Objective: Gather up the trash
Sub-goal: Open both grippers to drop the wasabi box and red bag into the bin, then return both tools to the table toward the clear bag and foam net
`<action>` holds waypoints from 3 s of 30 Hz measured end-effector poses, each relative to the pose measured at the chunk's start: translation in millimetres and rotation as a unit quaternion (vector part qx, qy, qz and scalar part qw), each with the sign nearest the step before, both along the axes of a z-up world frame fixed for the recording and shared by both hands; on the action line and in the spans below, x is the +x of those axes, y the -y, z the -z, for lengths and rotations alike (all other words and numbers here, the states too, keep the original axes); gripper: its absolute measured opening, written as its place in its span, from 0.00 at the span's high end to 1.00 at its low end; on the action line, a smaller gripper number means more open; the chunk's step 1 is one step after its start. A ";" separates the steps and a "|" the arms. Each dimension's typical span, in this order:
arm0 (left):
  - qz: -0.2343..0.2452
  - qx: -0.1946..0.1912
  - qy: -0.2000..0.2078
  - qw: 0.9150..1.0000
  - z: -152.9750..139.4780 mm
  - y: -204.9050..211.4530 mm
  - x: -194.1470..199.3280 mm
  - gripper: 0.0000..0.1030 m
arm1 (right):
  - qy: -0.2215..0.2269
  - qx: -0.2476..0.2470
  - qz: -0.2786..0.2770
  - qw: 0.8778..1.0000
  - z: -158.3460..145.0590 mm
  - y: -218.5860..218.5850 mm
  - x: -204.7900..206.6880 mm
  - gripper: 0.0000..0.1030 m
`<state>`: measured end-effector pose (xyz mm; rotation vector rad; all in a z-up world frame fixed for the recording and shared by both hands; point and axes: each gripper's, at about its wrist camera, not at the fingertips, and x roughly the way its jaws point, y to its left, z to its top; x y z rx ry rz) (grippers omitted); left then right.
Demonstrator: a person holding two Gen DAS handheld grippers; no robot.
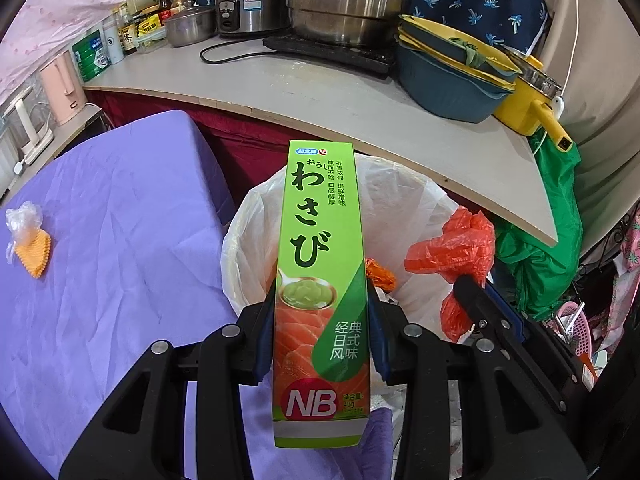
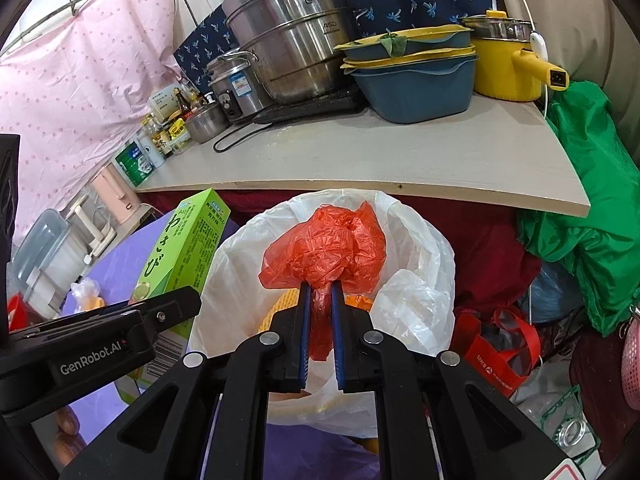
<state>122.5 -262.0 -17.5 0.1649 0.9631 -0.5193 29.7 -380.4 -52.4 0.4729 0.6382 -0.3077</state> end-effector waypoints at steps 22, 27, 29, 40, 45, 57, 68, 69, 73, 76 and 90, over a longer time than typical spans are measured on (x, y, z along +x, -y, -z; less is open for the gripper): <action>-0.044 -0.016 0.013 0.999 -15.2 -32.0 10.1 0.37 | 0.022 -0.012 0.012 1.000 -22.6 -12.1 -0.5 0.63; -0.053 -0.025 0.018 0.998 -24.5 -48.7 6.5 0.37 | 0.027 -0.021 0.004 0.999 -33.0 -29.2 -1.6 0.63; -0.057 -0.028 0.022 0.998 -29.1 -58.4 4.8 0.37 | 0.029 -0.024 -0.001 0.999 -36.7 -36.1 -1.7 0.63; -0.097 -0.049 0.036 0.993 -48.0 -122.8 1.6 0.36 | 0.037 -0.044 -0.035 0.998 -57.2 -89.9 1.9 0.63; -0.124 -0.052 0.039 0.990 -50.8 -160.3 2.5 0.36 | 0.040 -0.050 -0.057 0.996 -63.8 -120.2 7.5 0.59; -0.205 -0.050 0.033 0.977 -39.3 -261.1 13.6 0.32 | 0.031 -0.058 -0.123 0.990 -63.4 -196.9 35.0 0.57; -0.274 -0.049 0.028 0.960 -26.2 -344.9 37.8 0.24 | 0.014 -0.057 -0.175 0.983 -49.4 -261.7 77.3 0.57; -0.279 -0.049 0.027 0.959 -25.4 -351.9 44.0 0.24 | 0.011 -0.057 -0.180 0.982 -47.0 -267.7 82.5 0.57; -0.292 -0.045 0.026 0.955 -22.1 -368.6 66.3 0.22 | 0.003 -0.055 -0.195 0.979 -38.9 -285.6 103.3 0.57; -0.299 -0.050 0.023 0.953 -18.6 -376.6 87.0 0.14 | -0.005 -0.056 -0.205 0.977 -32.4 -296.7 120.0 0.57; -0.294 -0.035 0.000 0.955 21.9 -367.5 198.6 0.14 | -0.035 -0.044 -0.236 0.970 5.1 -327.7 204.8 0.57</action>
